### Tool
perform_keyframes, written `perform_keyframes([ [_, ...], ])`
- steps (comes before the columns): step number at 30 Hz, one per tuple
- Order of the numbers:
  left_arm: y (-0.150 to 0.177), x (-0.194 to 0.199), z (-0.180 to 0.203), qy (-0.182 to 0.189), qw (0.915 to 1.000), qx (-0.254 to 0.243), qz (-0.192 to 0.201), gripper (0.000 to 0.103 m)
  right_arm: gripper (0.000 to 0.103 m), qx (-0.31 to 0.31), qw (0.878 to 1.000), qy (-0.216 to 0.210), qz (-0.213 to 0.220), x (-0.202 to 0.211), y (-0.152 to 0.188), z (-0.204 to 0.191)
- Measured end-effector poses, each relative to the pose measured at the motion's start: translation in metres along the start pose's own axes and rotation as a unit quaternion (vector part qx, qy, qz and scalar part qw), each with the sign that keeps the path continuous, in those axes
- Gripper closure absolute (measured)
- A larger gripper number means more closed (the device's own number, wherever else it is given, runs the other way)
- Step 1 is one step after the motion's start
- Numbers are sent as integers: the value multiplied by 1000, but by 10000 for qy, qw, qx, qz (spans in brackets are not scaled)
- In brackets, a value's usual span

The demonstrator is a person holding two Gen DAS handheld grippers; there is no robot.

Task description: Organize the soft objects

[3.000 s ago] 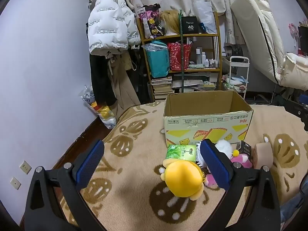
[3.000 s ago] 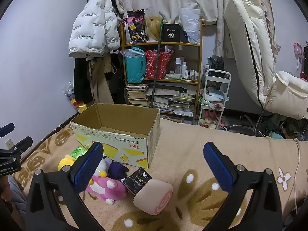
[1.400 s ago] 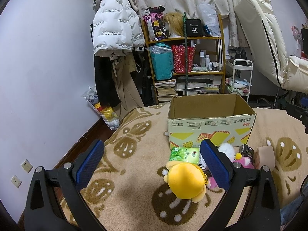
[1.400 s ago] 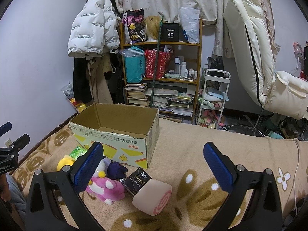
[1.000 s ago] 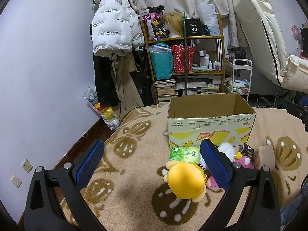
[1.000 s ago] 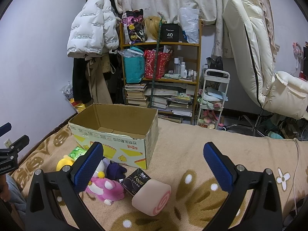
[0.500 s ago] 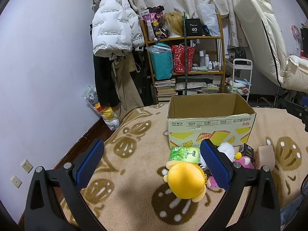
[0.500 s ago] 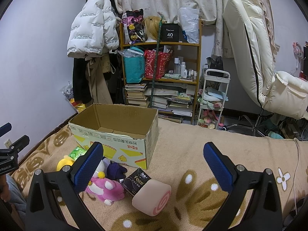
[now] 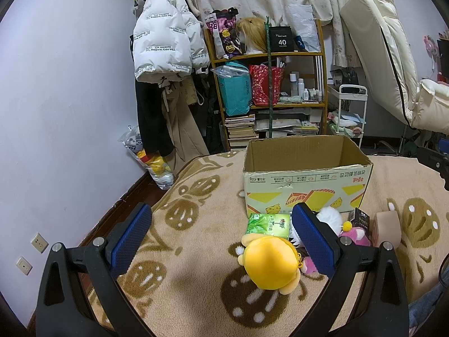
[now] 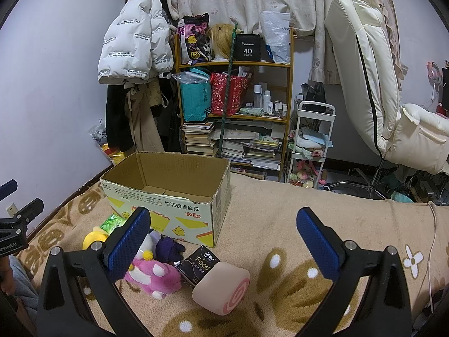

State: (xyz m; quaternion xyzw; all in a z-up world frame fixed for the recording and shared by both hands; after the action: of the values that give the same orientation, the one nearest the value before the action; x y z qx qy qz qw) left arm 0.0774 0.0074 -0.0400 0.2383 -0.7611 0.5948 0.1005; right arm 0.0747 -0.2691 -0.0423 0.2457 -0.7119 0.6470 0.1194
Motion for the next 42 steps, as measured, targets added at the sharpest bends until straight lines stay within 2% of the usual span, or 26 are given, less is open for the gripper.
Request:
perform_keyframes([
  [15,7,-2,9,39,9999,-135,-88,4,0,-38,10000,-2,-7,-3,-1,1],
  [20,9,-5,16,114,9995,-261,-135,4,0,-248,9997,20,-64,-4,5,10],
  [24,7,-9,19,29,9994,-329,-137,4,0,-478,9988,30,-107,-12,1,22],
  [31,7,-25,28,135,9986,-362,-356,4,0,-631,9978,194,-117,-18,1,34],
  [42,12,-50,51,169,9963,-627,-572,4,0,-483,9969,187,-589,-50,11,35],
])
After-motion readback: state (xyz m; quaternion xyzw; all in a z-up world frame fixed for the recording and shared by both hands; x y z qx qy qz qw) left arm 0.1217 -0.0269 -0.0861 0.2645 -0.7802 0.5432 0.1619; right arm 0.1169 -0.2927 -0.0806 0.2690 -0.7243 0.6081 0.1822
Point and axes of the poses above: each gripper's, at about its wrist camera, not at the fingertips, and x roughly against the way its jaws point, z to its right, y to its underside, the point moved 9 cm from there along -x, roughly the way its jaws point, and after that the axes turned 13 degrees about -y, right-handed, at the moved point
